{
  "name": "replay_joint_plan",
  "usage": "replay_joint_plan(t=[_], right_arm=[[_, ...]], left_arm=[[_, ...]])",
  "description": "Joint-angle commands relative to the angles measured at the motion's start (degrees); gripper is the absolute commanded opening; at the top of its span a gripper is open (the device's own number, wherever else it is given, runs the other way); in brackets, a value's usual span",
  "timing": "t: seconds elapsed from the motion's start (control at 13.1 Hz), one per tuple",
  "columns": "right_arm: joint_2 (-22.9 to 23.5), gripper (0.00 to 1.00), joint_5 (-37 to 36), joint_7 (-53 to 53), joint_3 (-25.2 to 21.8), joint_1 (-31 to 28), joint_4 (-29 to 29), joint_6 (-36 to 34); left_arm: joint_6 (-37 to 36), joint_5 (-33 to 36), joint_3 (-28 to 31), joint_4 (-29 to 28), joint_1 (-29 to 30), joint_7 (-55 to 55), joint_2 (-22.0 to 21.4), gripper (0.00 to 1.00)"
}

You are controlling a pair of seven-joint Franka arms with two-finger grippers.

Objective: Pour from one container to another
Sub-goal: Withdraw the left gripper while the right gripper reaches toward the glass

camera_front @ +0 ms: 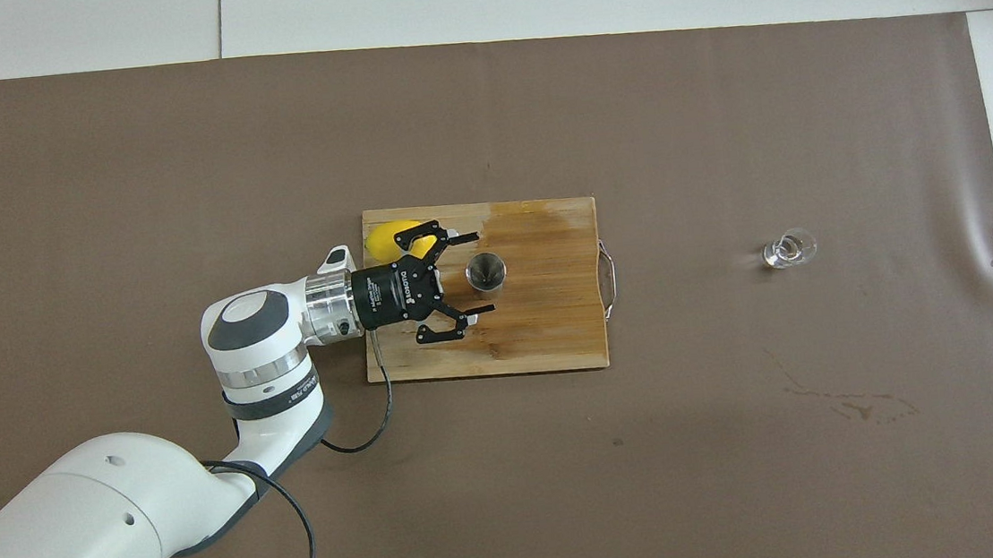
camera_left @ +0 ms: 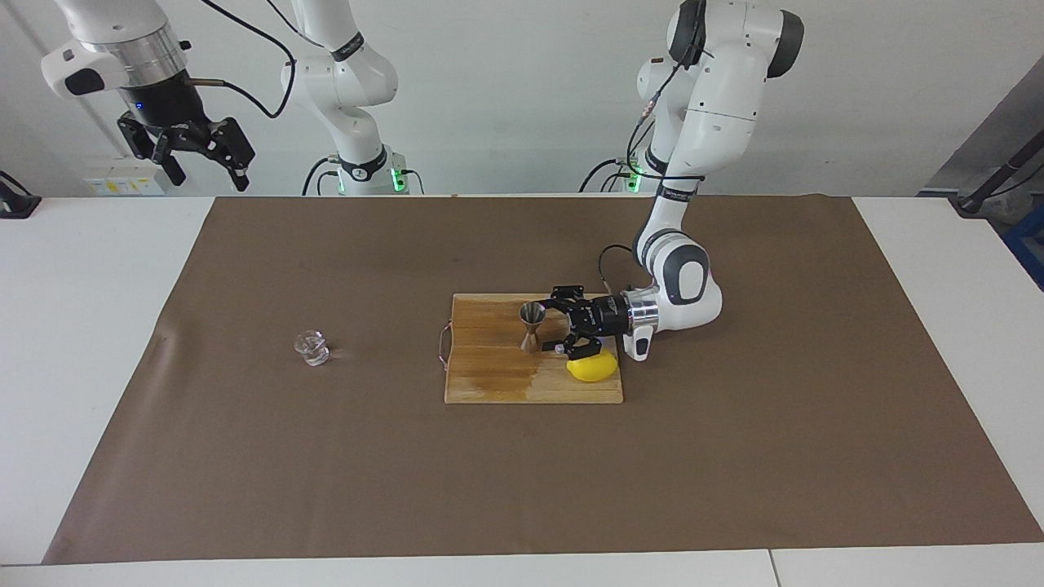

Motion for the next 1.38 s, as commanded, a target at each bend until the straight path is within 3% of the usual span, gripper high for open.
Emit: replay_joint_plan(t=[0.0,0.31,0.61,0.92,1.3], right_arm=[[-1.1,1.00,0.4,0.6,0.2,-0.2,-0.8,-0.4],[-1.1,1.00,0.4,0.6,0.2,-0.3,-0.8,-0.4],[-0.7,1.00,0.4,-0.2,-0.7,-0.2,-0.5,0.4],[4.1,1.00,0.5,0.1,-0.7,-0.6,1.1,4.3],[5.3,1.00,3.4,-4.2,-0.7,-1.0,-2.5,9.8]], left_arm=[[-1.3,4.5,0.5,0.7,2.2,-0.3,-1.2,1.00],[-3.7,12.6,0.5,2.6,6.8,-2.8,-3.0,1.00],[-6.8,26.0,0.7,6.5,11.0,-3.3,-6.8,1.00],[-11.5,40.9,5.0,15.1,11.5,-3.0,-7.4,1.00],[-13.9,62.3,6.3,26.5,11.4,0.2,-8.6,1.00]])
